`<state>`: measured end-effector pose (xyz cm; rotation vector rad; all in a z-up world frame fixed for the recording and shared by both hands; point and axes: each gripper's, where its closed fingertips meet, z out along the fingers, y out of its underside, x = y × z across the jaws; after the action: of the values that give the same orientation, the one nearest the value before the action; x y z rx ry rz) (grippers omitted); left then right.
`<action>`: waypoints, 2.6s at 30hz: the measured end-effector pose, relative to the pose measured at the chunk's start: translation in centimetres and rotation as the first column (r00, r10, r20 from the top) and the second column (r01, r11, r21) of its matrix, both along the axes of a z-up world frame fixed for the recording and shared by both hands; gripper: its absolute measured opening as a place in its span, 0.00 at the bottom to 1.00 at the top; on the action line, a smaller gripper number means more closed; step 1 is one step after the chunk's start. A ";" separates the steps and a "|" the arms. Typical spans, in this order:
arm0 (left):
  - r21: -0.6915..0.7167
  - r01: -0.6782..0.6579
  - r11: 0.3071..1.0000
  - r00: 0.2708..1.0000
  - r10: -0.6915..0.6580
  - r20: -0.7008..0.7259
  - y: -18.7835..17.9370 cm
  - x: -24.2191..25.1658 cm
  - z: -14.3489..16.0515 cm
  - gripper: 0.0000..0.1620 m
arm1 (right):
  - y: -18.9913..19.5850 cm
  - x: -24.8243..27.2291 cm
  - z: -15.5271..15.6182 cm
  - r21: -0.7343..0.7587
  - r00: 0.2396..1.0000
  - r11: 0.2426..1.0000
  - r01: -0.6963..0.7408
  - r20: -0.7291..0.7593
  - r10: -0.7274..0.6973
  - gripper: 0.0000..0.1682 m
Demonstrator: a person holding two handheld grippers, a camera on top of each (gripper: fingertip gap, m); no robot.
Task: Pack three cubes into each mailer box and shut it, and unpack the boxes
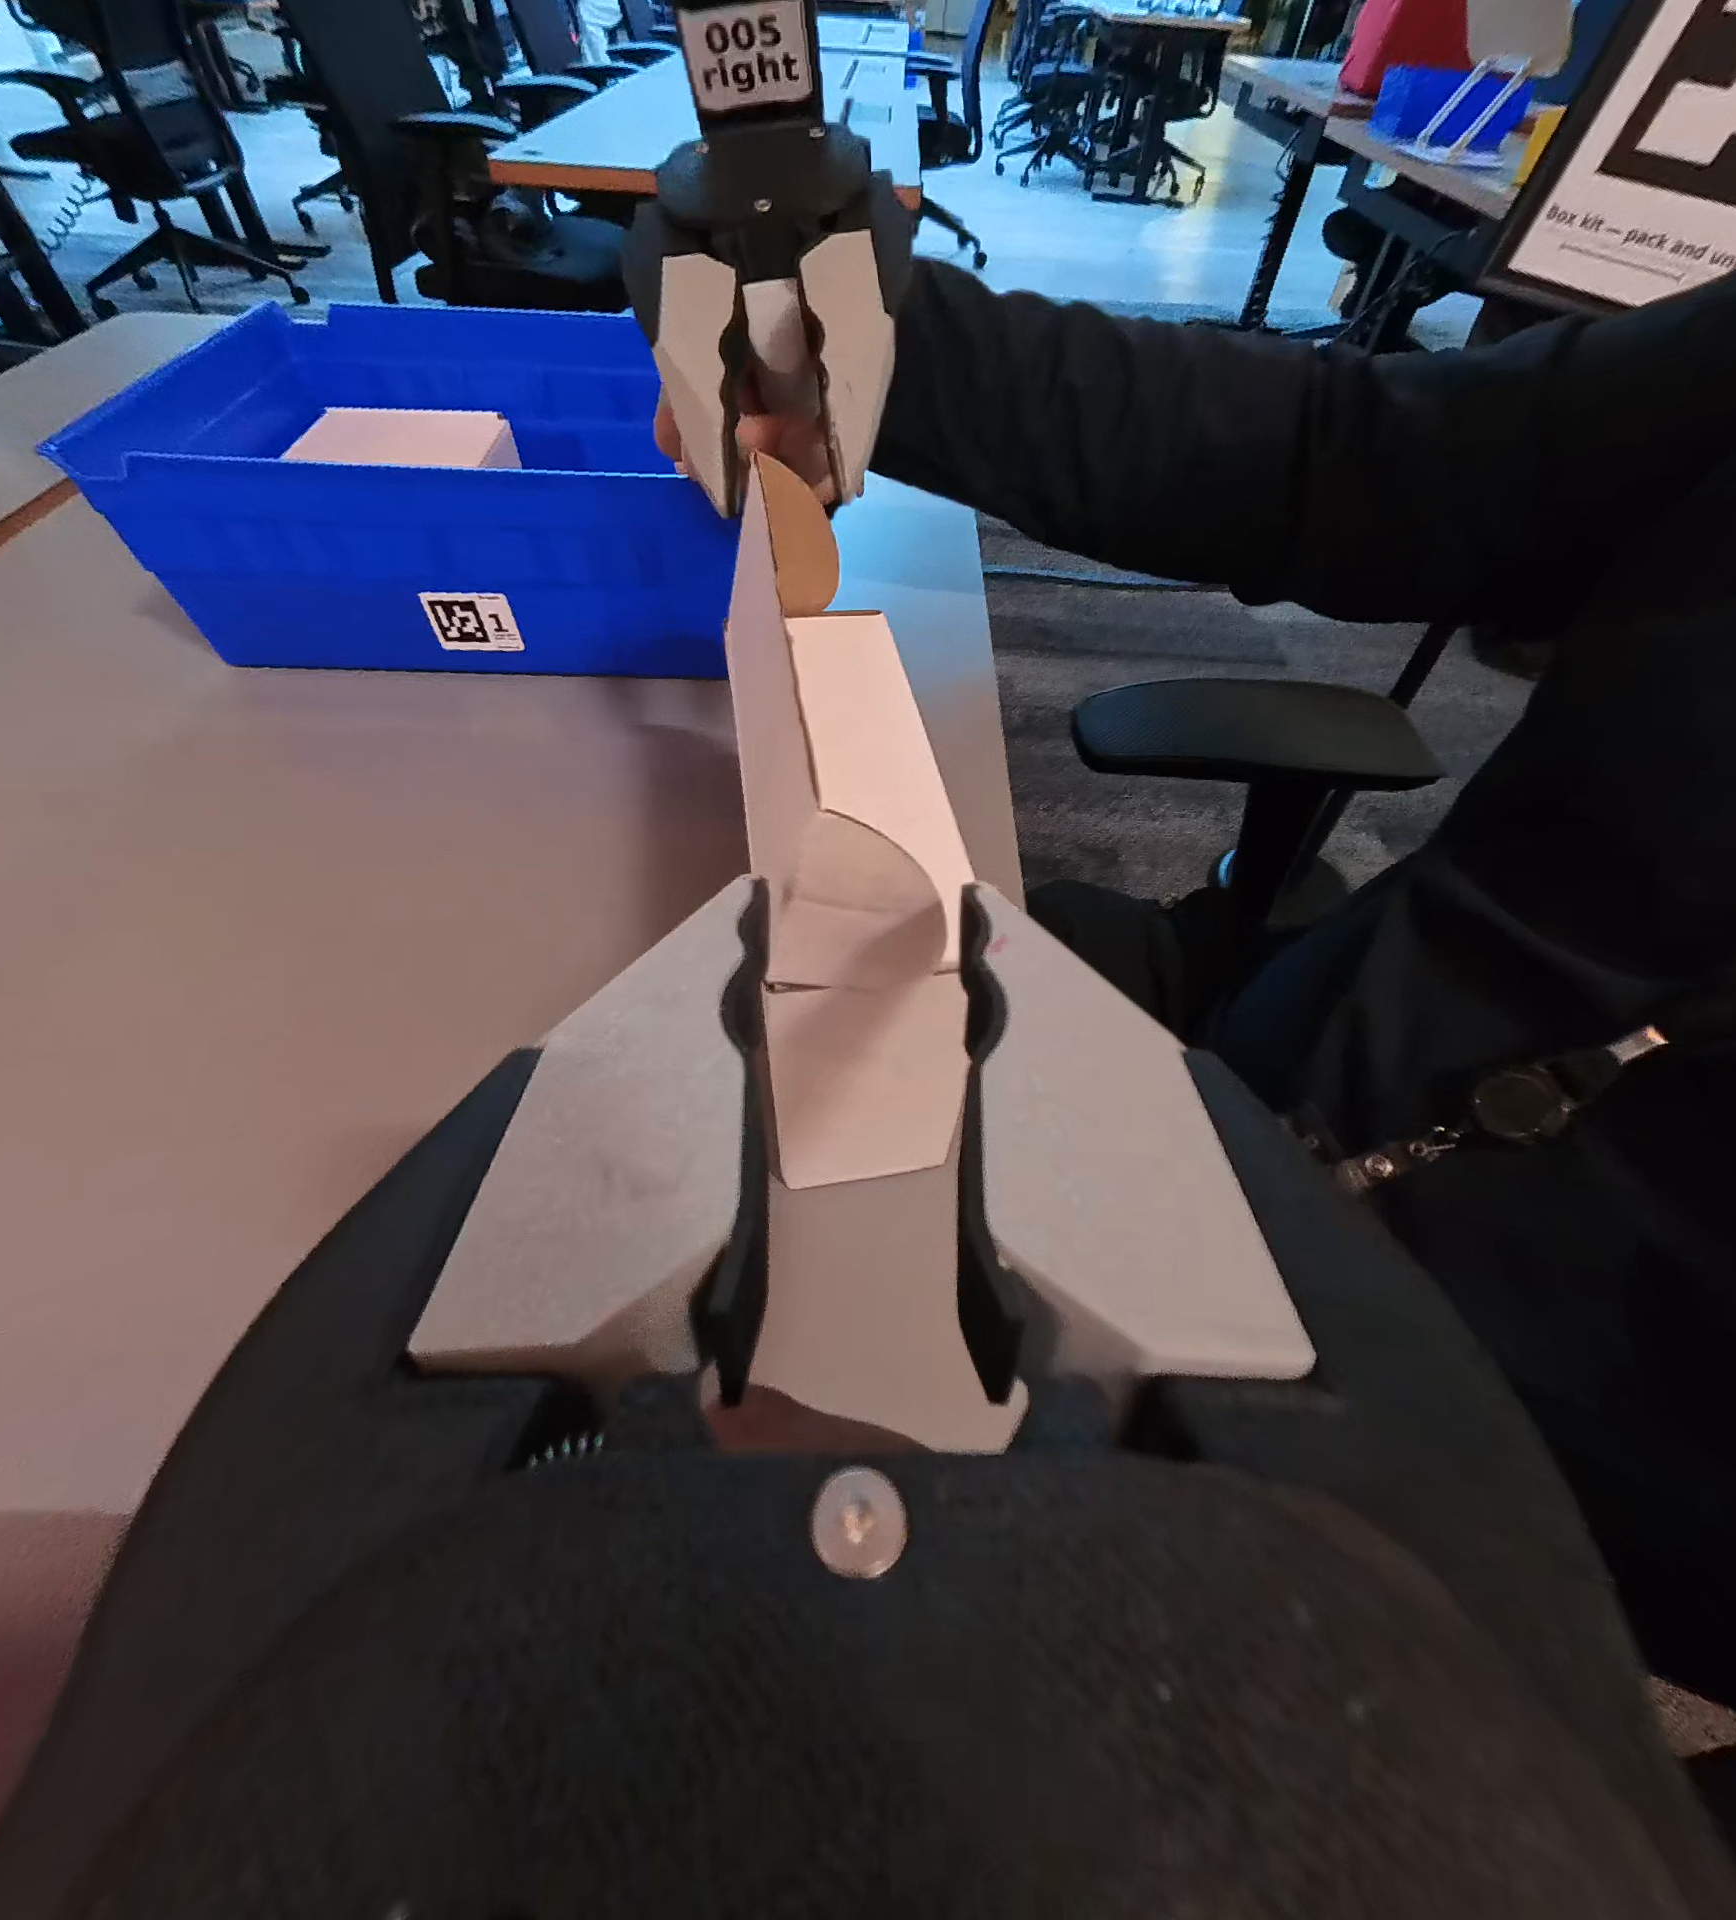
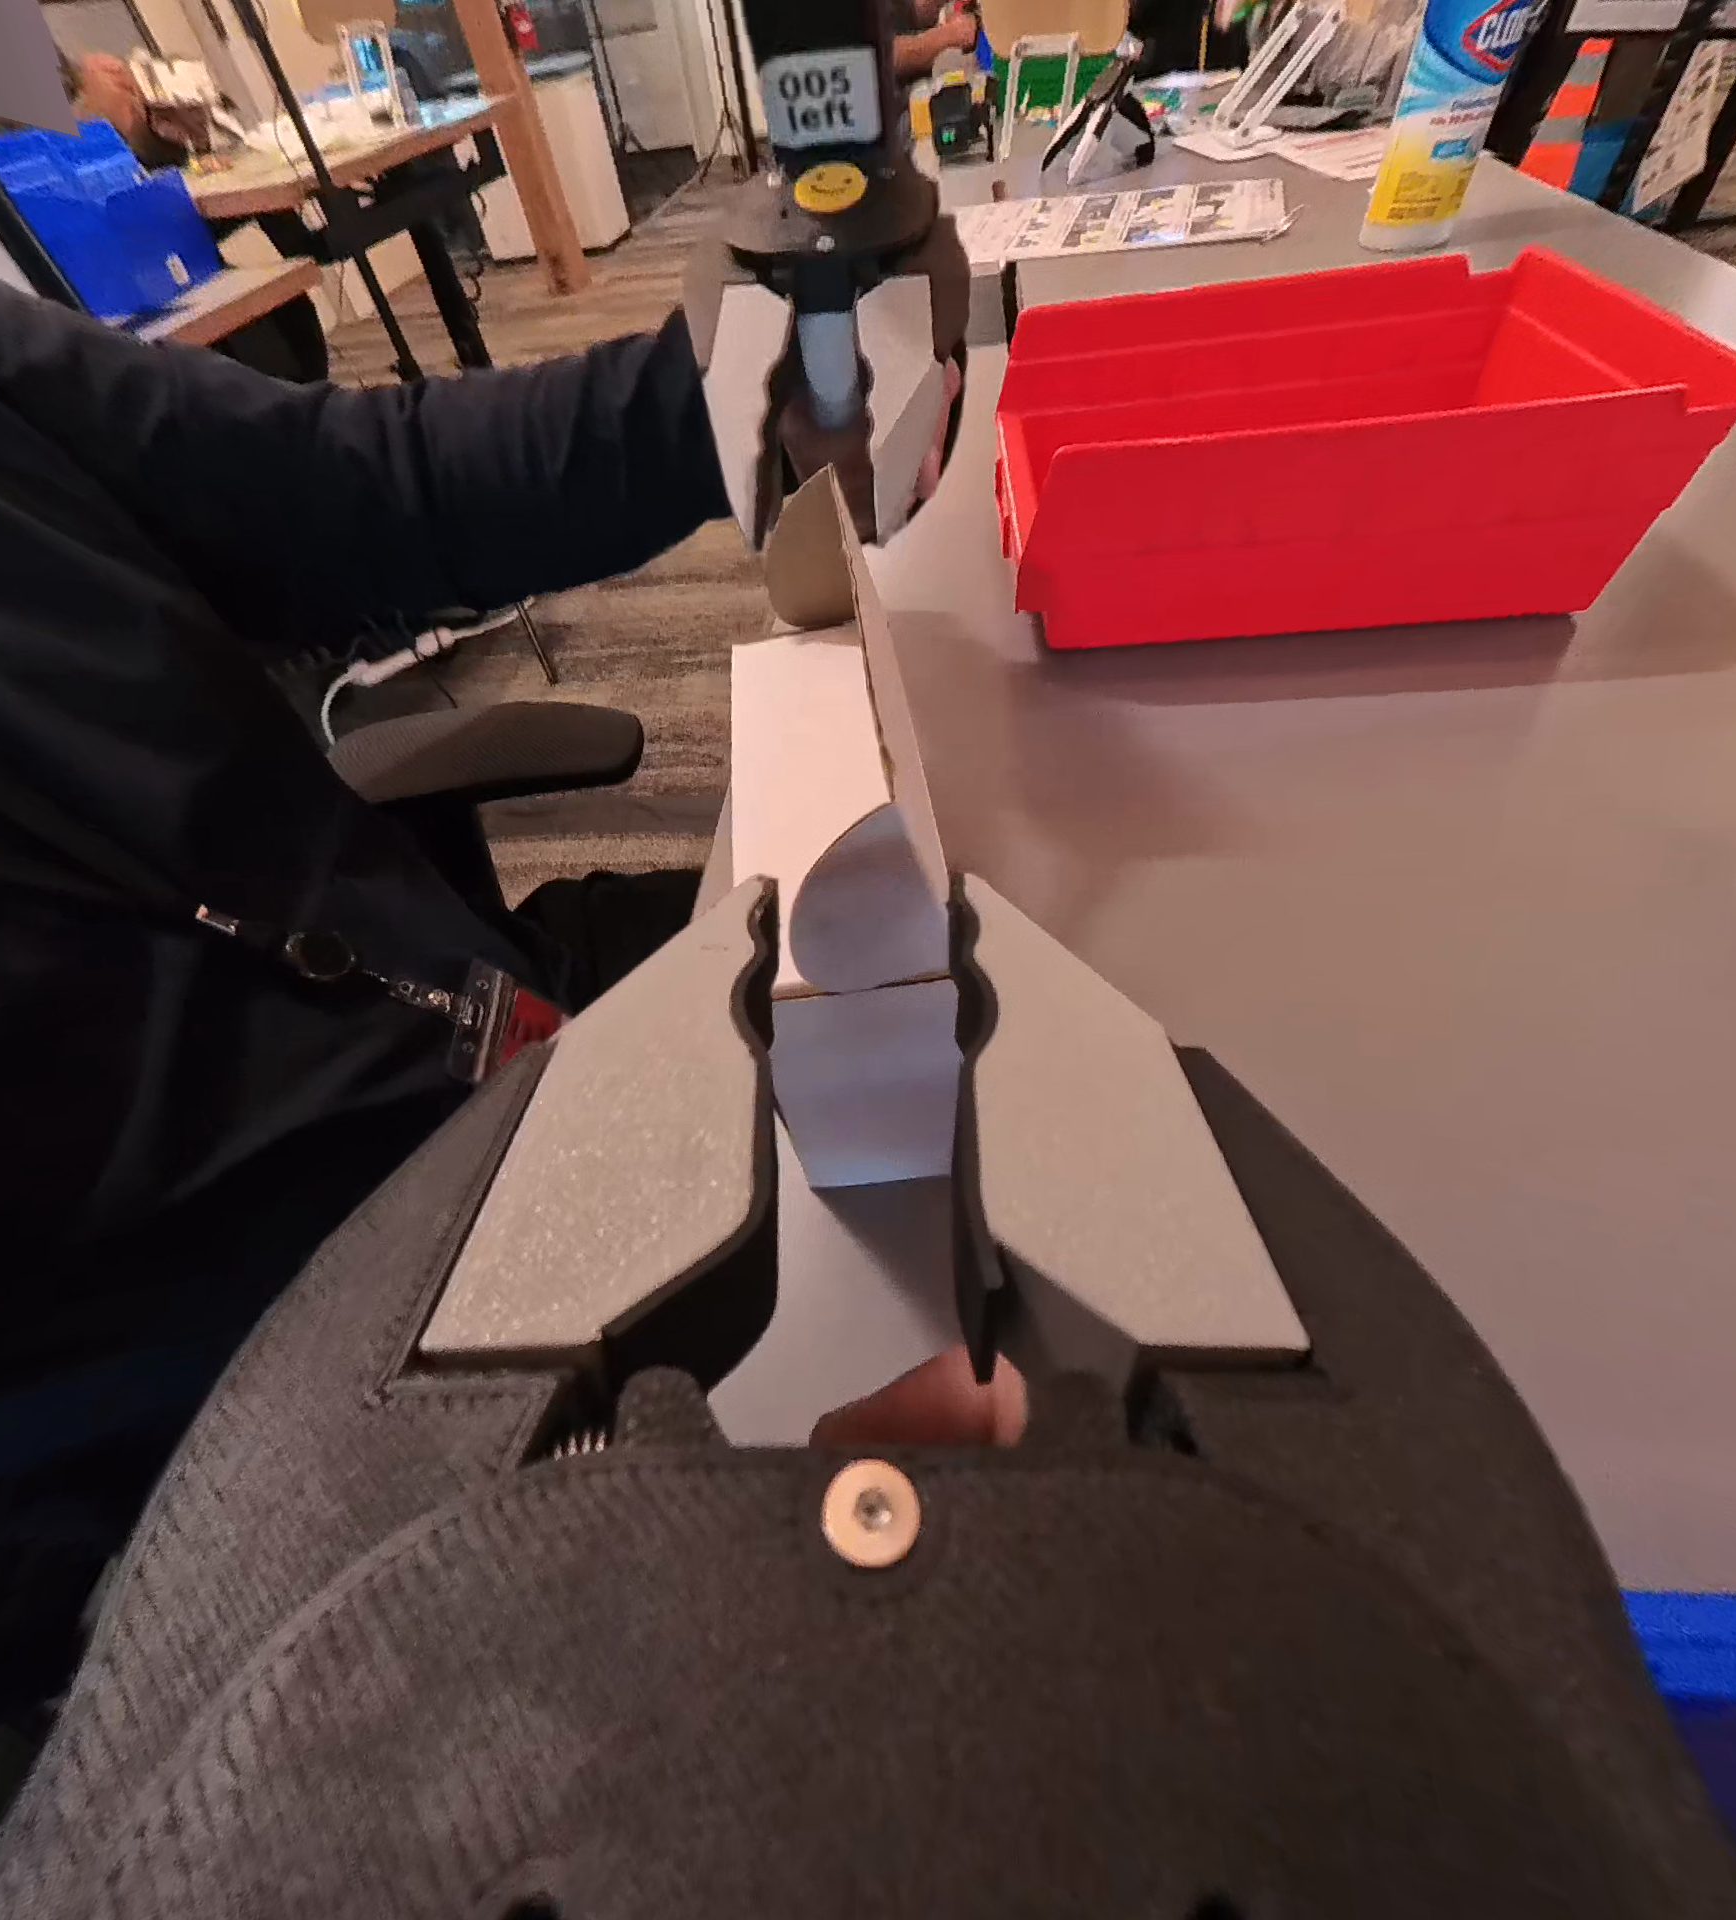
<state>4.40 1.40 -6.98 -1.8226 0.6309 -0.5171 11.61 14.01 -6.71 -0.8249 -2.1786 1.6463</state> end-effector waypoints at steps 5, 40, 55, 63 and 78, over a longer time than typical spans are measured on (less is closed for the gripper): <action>-0.013 0.014 1.000 1.000 -0.014 0.007 0.5 0.0 -0.2 0.20 | -0.6 -0.2 -0.9 0.085 0.999 0.996 -0.038 0.035 0.035 0.17; -0.071 -0.039 0.997 0.998 0.036 -0.048 1.5 0.0 -0.6 0.18 | -1.9 0.2 -0.4 0.193 0.991 0.978 0.084 -0.117 -0.062 0.14; -0.220 -0.226 0.949 0.974 0.221 -0.048 2.0 -0.5 -0.5 0.17 | -2.1 -0.2 -0.4 0.203 0.981 0.966 0.160 -0.143 -0.132 0.14; -0.095 -0.130 0.987 0.988 0.120 -0.102 1.2 0.0 -0.4 0.18 | -2.6 0.3 -0.3 0.224 0.978 0.961 0.164 -0.162 -0.129 0.14; -0.097 -0.021 0.995 0.997 0.013 -0.081 0.1 0.1 -0.6 0.18 | -2.3 -0.6 -0.5 0.220 0.975 0.955 0.199 -0.140 -0.172 0.13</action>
<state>4.48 1.47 -7.54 -1.9471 0.6541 -0.4718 11.02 11.76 -7.17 -0.8134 -2.0902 1.2865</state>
